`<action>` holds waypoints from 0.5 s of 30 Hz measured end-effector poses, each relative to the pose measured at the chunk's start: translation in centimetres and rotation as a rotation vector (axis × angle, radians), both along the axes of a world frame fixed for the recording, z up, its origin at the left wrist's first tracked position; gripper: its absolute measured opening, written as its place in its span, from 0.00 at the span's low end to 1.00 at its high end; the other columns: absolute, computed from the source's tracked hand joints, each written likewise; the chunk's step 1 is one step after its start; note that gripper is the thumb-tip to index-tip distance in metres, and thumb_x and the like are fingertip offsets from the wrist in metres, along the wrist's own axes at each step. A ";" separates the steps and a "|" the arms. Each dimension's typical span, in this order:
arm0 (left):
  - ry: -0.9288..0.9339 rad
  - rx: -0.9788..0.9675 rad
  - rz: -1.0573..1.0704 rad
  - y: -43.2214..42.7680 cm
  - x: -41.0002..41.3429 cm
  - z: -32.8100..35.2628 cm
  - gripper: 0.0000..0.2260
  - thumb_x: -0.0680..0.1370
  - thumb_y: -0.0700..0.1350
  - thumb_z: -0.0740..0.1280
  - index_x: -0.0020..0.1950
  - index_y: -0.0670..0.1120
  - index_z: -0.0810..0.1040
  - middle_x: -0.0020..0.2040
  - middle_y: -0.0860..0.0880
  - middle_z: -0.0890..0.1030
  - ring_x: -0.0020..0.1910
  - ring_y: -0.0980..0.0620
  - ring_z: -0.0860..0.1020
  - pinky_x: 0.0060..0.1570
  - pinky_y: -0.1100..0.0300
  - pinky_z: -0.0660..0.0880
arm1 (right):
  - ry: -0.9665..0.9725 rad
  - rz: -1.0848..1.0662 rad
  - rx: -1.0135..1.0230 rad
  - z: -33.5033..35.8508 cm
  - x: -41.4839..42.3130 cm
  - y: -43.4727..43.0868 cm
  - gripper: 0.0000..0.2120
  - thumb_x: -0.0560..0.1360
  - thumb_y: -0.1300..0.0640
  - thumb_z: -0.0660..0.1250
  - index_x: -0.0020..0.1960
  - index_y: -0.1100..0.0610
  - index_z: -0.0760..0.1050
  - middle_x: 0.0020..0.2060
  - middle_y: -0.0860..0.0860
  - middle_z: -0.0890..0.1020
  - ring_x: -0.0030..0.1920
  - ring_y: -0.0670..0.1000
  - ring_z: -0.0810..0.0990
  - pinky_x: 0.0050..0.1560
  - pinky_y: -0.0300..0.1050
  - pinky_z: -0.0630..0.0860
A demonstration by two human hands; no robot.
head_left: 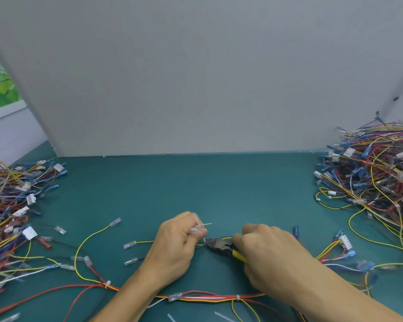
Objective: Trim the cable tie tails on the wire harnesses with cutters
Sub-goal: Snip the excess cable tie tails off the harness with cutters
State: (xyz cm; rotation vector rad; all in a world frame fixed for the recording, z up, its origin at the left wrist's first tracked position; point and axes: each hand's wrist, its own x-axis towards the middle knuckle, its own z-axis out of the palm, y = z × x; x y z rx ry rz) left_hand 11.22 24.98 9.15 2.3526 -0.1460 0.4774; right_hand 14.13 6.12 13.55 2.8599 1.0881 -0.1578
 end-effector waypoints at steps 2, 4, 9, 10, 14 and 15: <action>0.000 -0.023 0.017 0.1 0.0 0.0 0.09 0.74 0.43 0.63 0.35 0.43 0.75 0.33 0.52 0.73 0.34 0.56 0.71 0.36 0.66 0.66 | 0.021 0.014 -0.002 -0.3 -0.2 0.2 0.08 0.73 0.62 0.58 0.45 0.52 0.61 0.46 0.54 0.68 0.51 0.59 0.76 0.28 0.44 0.52; 0.004 -0.045 0.020 0.0 -0.1 0.1 0.09 0.74 0.44 0.63 0.35 0.42 0.74 0.33 0.52 0.74 0.34 0.55 0.71 0.37 0.64 0.67 | 0.031 0.023 0.000 -0.5 -0.2 0.3 0.09 0.73 0.62 0.59 0.46 0.52 0.61 0.48 0.53 0.70 0.51 0.60 0.76 0.28 0.44 0.52; 0.027 -0.044 0.007 0.3 0.1 -0.1 0.10 0.77 0.38 0.67 0.35 0.41 0.75 0.33 0.51 0.74 0.34 0.55 0.71 0.37 0.65 0.66 | 0.011 0.048 -0.007 -0.4 0.0 0.3 0.08 0.73 0.62 0.59 0.45 0.52 0.60 0.36 0.50 0.58 0.48 0.60 0.75 0.27 0.44 0.51; 0.031 -0.029 0.006 0.3 0.2 -0.1 0.10 0.77 0.38 0.68 0.35 0.41 0.75 0.33 0.50 0.74 0.34 0.55 0.71 0.37 0.65 0.66 | 0.004 0.049 -0.015 -0.3 0.1 0.3 0.08 0.73 0.62 0.59 0.45 0.52 0.61 0.35 0.49 0.57 0.46 0.60 0.74 0.27 0.44 0.52; 0.027 0.022 -0.006 0.3 0.2 0.0 0.08 0.77 0.40 0.67 0.37 0.41 0.75 0.33 0.50 0.74 0.35 0.55 0.71 0.36 0.68 0.64 | -0.025 0.038 -0.015 0.2 0.7 0.5 0.04 0.72 0.59 0.60 0.44 0.52 0.65 0.39 0.50 0.63 0.43 0.60 0.72 0.28 0.42 0.53; 0.023 0.028 -0.010 0.3 0.2 0.0 0.08 0.77 0.40 0.67 0.38 0.42 0.75 0.34 0.50 0.74 0.35 0.55 0.71 0.36 0.68 0.64 | -0.026 0.036 -0.009 0.2 0.8 0.4 0.04 0.72 0.58 0.60 0.44 0.52 0.65 0.40 0.50 0.63 0.42 0.59 0.70 0.28 0.41 0.53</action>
